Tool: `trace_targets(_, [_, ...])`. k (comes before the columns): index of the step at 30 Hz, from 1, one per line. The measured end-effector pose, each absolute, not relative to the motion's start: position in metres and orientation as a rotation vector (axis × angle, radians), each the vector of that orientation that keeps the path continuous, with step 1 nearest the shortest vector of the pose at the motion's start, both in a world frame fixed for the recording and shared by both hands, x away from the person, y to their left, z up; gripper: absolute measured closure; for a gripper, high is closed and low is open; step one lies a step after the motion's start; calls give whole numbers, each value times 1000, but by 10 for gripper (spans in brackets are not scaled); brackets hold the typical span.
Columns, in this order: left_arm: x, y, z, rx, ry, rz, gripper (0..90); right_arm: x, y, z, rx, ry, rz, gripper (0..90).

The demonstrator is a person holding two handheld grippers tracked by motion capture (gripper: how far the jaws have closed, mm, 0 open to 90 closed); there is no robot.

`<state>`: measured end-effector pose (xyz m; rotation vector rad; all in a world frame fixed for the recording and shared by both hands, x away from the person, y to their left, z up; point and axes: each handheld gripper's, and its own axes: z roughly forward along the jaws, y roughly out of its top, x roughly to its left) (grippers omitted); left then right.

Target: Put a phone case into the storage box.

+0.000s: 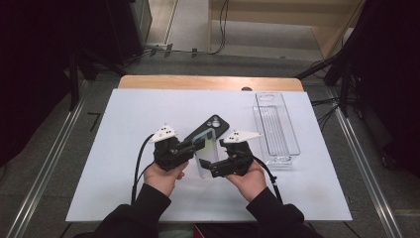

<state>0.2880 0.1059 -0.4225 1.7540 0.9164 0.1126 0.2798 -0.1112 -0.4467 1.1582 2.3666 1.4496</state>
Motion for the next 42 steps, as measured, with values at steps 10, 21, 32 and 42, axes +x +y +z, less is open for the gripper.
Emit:
trace_targets(10, [285, 99, -425, 1756, 936, 59, 809, 280, -100, -449, 1190, 2353, 1396, 0])
trace_targets(21, [284, 97, -426, 1772, 936, 29, 808, 278, -102, -448, 1190, 2312, 1422, 148])
trace_targets(32, [285, 102, -418, 1772, 940, 23, 619, 280, -104, -447, 1179, 2323, 1390, 153])
trace_targets(42, [285, 107, -412, 1814, 935, -54, 427, 286, -114, -447, 1198, 2319, 1366, 153])
